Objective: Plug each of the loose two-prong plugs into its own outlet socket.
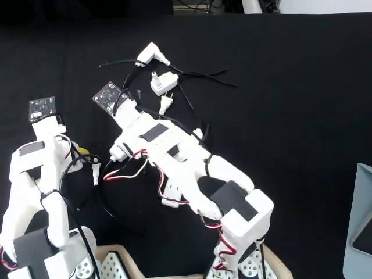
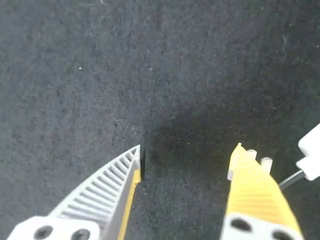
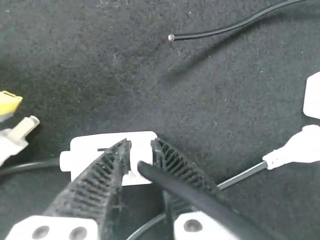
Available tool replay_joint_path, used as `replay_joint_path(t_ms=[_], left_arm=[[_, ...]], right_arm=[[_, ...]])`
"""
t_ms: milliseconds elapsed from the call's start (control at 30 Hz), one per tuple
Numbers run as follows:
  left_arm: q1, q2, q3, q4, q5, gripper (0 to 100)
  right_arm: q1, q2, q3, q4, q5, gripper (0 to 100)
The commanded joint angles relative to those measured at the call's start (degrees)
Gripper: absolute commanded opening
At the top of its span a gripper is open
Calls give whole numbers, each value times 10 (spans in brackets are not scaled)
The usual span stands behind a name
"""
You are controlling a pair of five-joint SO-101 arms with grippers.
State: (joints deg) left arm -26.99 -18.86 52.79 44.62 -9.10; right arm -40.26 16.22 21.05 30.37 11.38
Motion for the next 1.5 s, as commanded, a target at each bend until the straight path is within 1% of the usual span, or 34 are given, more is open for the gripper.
replay_joint_path(t_ms=[0,133,200,300,367,533,667,767,833,933,1067,1233,1333,1467], left_arm=[[-3,-16,-2,-10,2,282],[-3,-16,-3,-10,2,286],[-3,-17,-5,-10,3,288],[0,-20,-2,-8,3,338],[1,-21,-4,-6,5,375],[1,-21,-31,-2,-1,386],[8,-21,-80,42,-68,386],[32,-19,-118,84,-116,386],[54,-18,-133,97,-147,386],[92,-15,-143,103,-189,386],[147,-14,-134,101,-225,385],[198,-13,-129,93,-231,384],[213,9,-126,52,-229,364],[223,96,-149,-8,-231,302]], right_arm=[[-9,11,6,25,5,11],[-9,-11,1,28,1,27],[-10,-44,-2,57,-2,96],[-11,-109,-17,128,-44,214],[-11,-154,-23,174,-58,230],[-8,-265,-19,257,-81,190],[-7,-343,8,302,-98,124],[18,-393,58,302,-109,57],[52,-422,94,287,-112,12],[108,-457,154,253,-112,17],[169,-489,224,207,-112,14],[213,-502,269,156,-112,15],[219,-502,279,147,-113,15],[219,-503,286,147,-113,15]])
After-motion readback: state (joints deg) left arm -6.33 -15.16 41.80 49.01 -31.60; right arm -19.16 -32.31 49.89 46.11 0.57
